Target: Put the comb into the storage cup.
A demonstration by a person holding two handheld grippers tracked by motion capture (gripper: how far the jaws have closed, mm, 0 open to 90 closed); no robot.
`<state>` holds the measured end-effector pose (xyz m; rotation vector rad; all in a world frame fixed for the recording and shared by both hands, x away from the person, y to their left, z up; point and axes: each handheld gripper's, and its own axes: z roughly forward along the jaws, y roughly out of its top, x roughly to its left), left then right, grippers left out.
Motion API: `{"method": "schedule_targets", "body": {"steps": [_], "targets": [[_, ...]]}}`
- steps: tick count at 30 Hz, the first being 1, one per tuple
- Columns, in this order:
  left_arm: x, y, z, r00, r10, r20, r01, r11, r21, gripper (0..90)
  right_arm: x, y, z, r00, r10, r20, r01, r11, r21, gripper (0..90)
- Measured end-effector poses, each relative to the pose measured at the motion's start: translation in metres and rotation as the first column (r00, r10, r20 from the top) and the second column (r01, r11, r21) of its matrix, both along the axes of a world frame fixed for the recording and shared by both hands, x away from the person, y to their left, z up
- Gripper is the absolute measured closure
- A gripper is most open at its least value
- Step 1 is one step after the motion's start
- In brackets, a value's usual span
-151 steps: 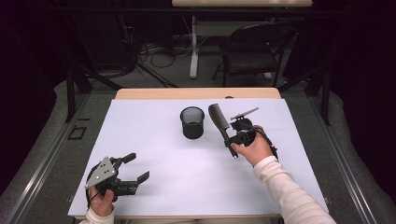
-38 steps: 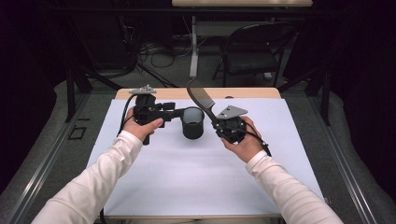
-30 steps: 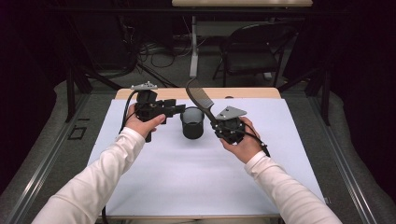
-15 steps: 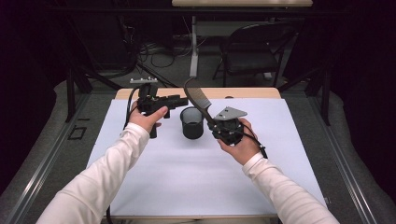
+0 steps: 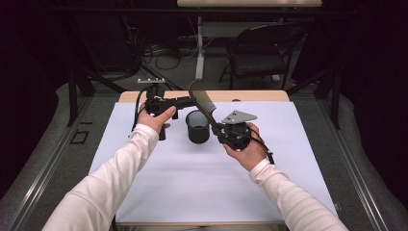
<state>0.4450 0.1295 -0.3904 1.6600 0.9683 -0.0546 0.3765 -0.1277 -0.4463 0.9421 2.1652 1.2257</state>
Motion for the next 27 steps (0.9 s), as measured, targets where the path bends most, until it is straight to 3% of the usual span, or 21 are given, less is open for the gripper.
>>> {"method": "schedule_targets", "body": {"steps": [9,20,23,27], "targets": [[0.0048,-0.0017,-0.0018,0.9978,0.018,-0.064,-0.022,0.9980,-0.060,59.4,0.0001,0.0008,-0.0005,0.9999,0.008,-0.009,-0.008,1.000,-0.001,73.2],[0.0039,-0.0064,-0.0021,0.9979,0.027,-0.059,-0.031,0.9978,-0.058,66.0,-0.0012,0.0026,0.0000,0.9998,0.016,-0.008,-0.016,1.000,0.004,73.1],[0.0044,-0.0069,-0.0029,0.9966,0.016,-0.081,-0.023,0.9966,-0.080,66.9,-0.0015,0.0030,0.0001,0.9998,0.017,-0.006,-0.017,1.000,0.006,73.1],[0.0053,-0.0075,-0.0045,0.9943,0.010,-0.106,-0.019,0.9967,-0.079,67.2,-0.0017,0.0046,0.0006,0.9998,0.021,-0.005,-0.021,1.000,0.009,73.1]]}}
